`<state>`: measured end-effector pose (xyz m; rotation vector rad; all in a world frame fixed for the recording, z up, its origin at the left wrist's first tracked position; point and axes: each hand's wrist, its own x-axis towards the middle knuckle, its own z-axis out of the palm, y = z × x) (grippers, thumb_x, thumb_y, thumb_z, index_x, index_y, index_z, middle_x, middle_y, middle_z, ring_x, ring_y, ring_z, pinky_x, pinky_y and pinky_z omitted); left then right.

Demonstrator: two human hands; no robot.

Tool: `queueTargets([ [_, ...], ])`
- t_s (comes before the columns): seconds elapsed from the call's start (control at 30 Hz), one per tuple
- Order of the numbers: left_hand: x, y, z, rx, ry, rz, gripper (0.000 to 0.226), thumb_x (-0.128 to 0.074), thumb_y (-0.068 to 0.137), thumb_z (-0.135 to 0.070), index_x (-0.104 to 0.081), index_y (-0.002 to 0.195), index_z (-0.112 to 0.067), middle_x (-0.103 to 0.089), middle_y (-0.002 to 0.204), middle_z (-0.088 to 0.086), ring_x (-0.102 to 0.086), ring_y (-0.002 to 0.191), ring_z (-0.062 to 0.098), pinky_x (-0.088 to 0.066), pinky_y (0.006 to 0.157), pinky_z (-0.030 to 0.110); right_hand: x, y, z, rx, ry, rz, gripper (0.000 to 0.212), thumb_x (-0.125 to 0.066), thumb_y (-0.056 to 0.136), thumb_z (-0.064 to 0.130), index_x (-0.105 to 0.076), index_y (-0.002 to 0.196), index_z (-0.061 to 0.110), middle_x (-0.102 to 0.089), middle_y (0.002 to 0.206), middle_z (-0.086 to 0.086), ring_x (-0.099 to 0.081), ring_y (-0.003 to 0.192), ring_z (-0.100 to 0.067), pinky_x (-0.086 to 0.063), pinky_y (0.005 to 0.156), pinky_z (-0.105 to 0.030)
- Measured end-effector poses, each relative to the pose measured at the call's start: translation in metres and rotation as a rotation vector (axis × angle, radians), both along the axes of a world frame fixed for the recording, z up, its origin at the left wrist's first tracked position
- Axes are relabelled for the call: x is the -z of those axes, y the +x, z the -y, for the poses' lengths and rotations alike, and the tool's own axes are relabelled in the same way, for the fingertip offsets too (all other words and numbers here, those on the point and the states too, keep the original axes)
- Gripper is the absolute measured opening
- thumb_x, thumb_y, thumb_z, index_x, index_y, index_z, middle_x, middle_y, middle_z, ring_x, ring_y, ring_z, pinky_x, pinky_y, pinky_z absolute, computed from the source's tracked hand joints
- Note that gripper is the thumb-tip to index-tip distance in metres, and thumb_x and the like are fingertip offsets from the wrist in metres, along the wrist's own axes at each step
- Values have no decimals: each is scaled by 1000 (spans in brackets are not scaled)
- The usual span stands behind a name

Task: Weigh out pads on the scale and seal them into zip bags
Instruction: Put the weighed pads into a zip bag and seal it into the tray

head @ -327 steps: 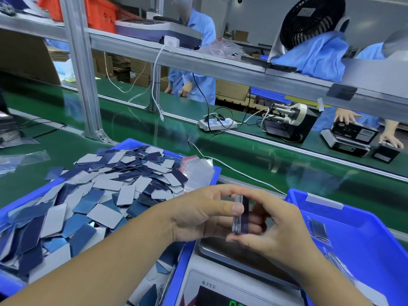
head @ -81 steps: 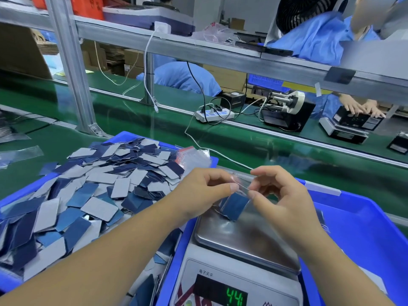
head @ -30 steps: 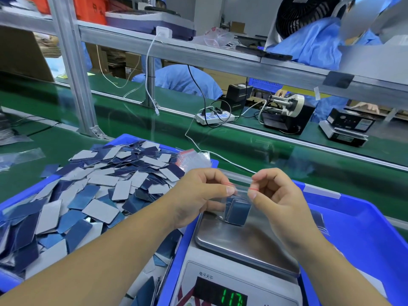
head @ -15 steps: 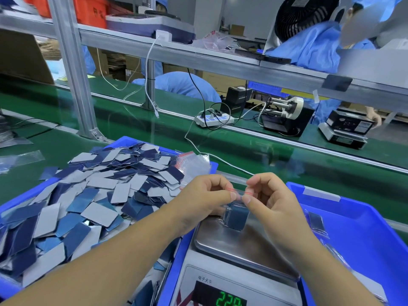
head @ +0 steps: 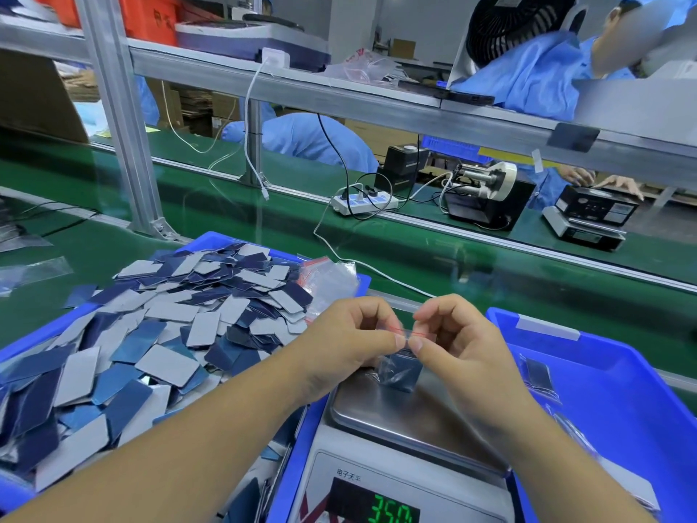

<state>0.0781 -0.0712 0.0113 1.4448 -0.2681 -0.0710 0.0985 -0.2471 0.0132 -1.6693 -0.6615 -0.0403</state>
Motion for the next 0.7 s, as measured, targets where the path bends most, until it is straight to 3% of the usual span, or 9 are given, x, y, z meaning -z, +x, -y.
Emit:
queueTargets([
  [0.17, 1, -1, 1, -28, 110, 70, 10, -67, 76, -18, -67, 71, -26, -58, 71, 0, -49, 66, 14, -42, 64, 26, -2, -1, 0, 8, 7, 26, 24, -68, 77, 12, -63, 85, 34, -62, 73, 8, -55, 68, -9, -49, 65, -23],
  [0.3, 2, 0, 0, -55, 122, 83, 6, -70, 76, -21, -67, 75, -17, -56, 71, 3, -50, 67, 16, -42, 67, 31, -4, -2, 1, 2, 18, 15, 25, -70, 76, 11, -63, 83, 34, -63, 71, 8, -57, 68, -9, -50, 65, -21],
  [0.5, -1, 4, -5, -64, 94, 76, 10, -76, 74, -13, -69, 69, -18, -62, 63, -5, -55, 60, 7, -46, 62, 18, -10, -1, 6, -4, 58, -4, 26, -72, 74, 9, -63, 79, 32, -66, 73, 4, -62, 72, -12, -52, 68, -21],
  [0.6, -1, 6, -11, -59, 61, 26, 25, -77, 81, -2, -73, 65, -20, -66, 67, 1, -60, 63, 12, -53, 65, 21, -11, 1, 9, 13, 65, 3, 27, -72, 73, 8, -63, 77, 33, -67, 72, 3, -62, 70, -11, -52, 67, -21],
  [0.7, -1, 7, -16, -71, 65, 6, 24, -78, 80, -1, -75, 65, -20, -65, 69, 7, -61, 65, 19, -54, 71, 28, -10, 4, 12, 20, 89, -9, 29, -74, 72, 7, -63, 74, 34, -68, 69, 4, -62, 67, -10, -52, 66, -19],
])
